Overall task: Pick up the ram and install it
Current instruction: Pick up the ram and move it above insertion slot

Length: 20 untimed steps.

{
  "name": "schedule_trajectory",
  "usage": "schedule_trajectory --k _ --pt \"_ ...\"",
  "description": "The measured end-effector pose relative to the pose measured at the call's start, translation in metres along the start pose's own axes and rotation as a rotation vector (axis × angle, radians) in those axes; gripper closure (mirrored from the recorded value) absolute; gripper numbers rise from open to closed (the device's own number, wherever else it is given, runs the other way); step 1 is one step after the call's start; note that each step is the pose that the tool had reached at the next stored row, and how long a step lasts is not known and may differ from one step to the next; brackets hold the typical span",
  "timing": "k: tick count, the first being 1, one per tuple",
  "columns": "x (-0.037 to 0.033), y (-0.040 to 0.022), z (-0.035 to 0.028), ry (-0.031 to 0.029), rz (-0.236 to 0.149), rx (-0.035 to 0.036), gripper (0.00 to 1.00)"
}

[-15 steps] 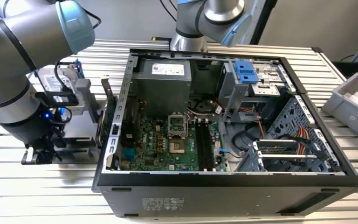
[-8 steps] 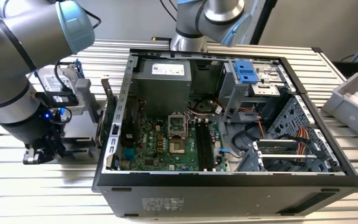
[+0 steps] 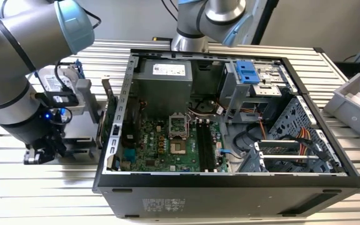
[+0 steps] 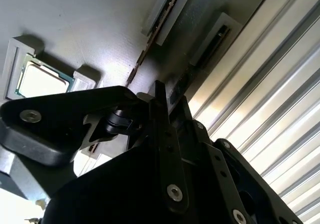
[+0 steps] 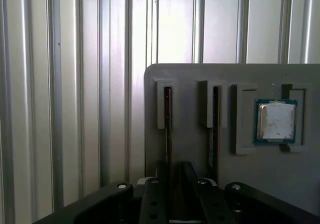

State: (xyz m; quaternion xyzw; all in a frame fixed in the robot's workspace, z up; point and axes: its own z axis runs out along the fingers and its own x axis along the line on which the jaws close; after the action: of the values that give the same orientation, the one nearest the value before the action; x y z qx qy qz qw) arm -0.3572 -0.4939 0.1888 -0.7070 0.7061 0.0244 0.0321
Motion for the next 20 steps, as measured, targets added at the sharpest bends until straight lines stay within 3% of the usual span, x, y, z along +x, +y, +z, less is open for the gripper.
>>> schedule_trajectory --k 7,20 --pt "0.0005 0.0 -0.0025 0.0005 0.0 -0.0033 0.0" --pt "0.0027 0.0 -0.0025 0.0004 0.0 -0.0032 0.0"
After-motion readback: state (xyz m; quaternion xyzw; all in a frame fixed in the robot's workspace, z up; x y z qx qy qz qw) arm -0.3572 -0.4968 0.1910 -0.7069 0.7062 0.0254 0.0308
